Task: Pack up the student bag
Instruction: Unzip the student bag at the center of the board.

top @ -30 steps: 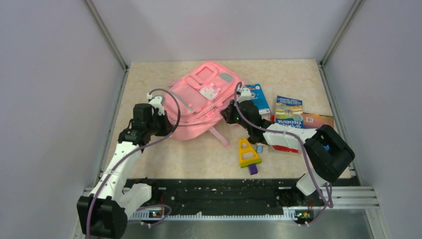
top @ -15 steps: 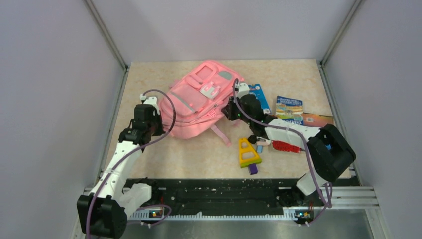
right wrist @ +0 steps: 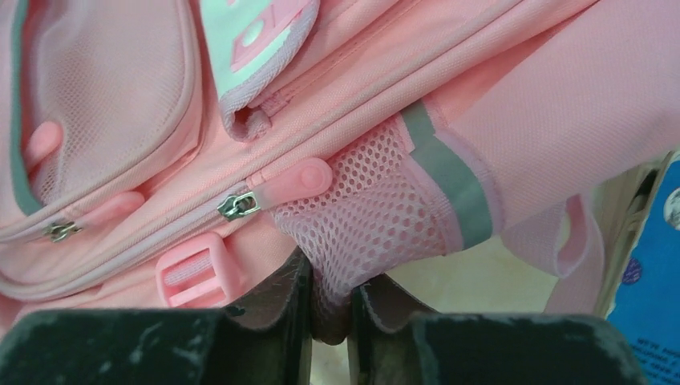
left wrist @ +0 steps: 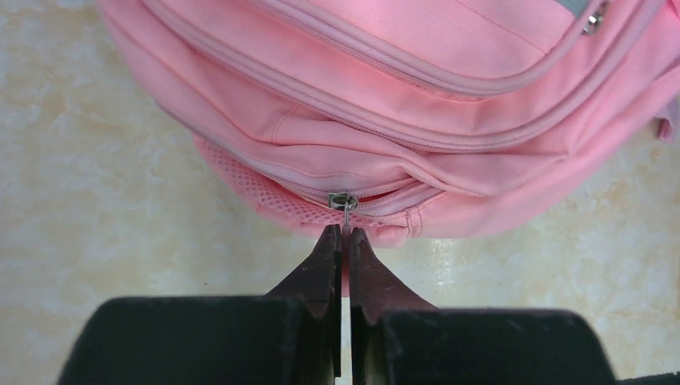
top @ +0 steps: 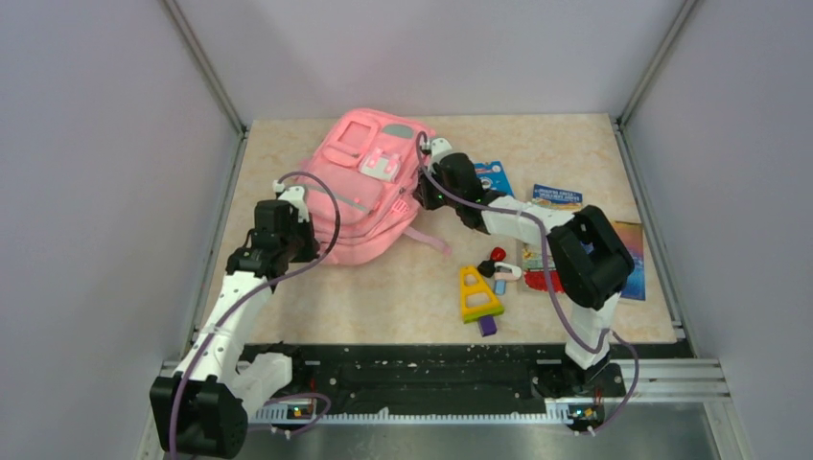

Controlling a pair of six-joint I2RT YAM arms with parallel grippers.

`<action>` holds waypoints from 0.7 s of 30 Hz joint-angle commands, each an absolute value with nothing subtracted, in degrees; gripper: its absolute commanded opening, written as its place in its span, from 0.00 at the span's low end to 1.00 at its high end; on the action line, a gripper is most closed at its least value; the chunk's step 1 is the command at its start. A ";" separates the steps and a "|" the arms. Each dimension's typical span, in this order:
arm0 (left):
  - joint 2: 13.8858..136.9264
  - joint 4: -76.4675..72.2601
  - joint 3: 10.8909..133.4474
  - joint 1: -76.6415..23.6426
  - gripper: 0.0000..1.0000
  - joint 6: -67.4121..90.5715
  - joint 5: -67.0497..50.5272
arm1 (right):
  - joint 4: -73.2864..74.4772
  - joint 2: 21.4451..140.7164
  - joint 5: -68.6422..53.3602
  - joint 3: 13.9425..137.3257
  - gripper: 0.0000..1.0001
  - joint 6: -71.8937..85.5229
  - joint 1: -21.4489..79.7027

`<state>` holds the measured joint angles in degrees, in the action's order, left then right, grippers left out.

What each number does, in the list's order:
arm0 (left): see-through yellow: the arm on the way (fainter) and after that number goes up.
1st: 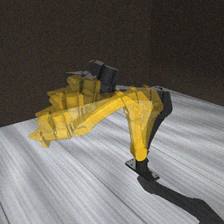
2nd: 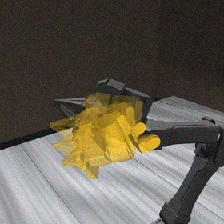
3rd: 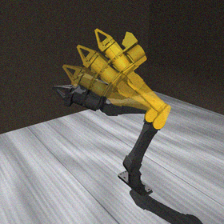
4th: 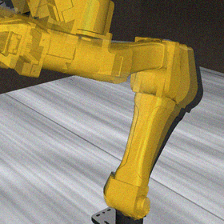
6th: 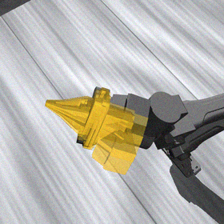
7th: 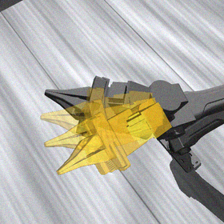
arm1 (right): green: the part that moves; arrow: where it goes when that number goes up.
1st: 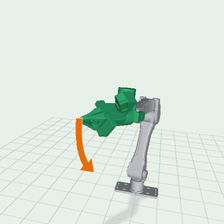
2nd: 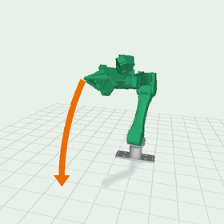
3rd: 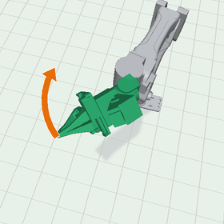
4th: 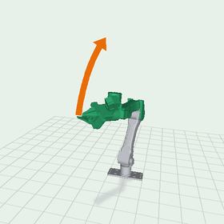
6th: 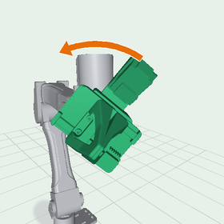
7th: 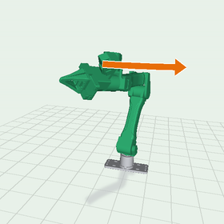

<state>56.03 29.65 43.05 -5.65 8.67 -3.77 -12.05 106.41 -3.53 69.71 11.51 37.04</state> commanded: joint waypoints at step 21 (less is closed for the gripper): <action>56.17 25.84 44.33 -5.62 0.00 9.29 -16.64 | -38.98 92.24 -11.27 43.00 0.73 54.30 41.70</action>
